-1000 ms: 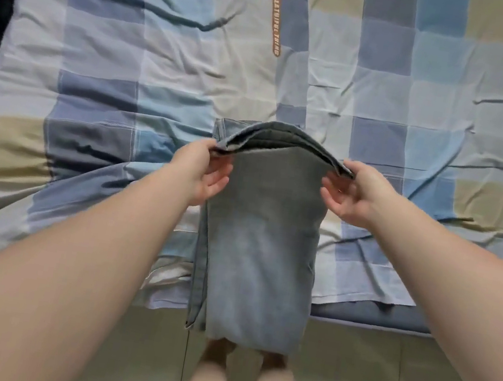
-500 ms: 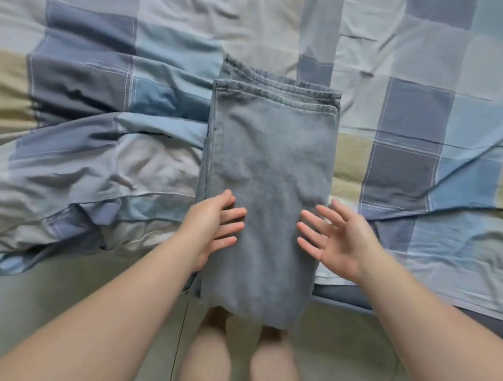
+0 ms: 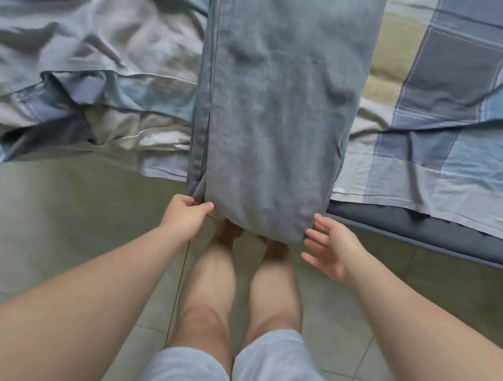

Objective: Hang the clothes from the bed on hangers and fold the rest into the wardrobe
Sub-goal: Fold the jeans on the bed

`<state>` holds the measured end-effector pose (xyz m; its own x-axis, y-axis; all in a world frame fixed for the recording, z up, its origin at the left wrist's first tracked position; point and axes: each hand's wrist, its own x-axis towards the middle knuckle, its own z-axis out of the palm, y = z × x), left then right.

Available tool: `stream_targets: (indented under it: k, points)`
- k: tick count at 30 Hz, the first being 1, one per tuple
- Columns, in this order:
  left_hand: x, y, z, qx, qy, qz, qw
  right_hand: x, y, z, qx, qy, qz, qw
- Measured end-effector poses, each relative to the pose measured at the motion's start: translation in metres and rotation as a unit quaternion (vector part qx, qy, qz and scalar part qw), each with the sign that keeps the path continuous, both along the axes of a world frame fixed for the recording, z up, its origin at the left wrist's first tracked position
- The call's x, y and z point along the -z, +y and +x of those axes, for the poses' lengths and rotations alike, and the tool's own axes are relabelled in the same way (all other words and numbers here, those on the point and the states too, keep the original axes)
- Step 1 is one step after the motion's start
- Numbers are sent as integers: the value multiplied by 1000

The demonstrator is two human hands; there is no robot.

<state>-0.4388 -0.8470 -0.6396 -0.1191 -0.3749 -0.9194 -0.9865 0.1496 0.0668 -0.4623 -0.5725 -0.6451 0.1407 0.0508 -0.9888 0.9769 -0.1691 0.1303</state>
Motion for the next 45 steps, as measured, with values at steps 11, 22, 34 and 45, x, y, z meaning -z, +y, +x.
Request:
stream_targets:
  k: [11,22,34,45]
  points:
    - [43,-22,15,177,104,-14,979,44,-1,24,-189,79,-3,979]
    - [-33,-16,28,149,88,37,984,-28,6,21,-173,99,23,980]
    - [-140,-17,-39,15,59,72,996,-148,7,-37,-140,202,111,963]
    - [-194,-11,-193,-210,197,88,954,-209,-1,-182,38,312,92,945]
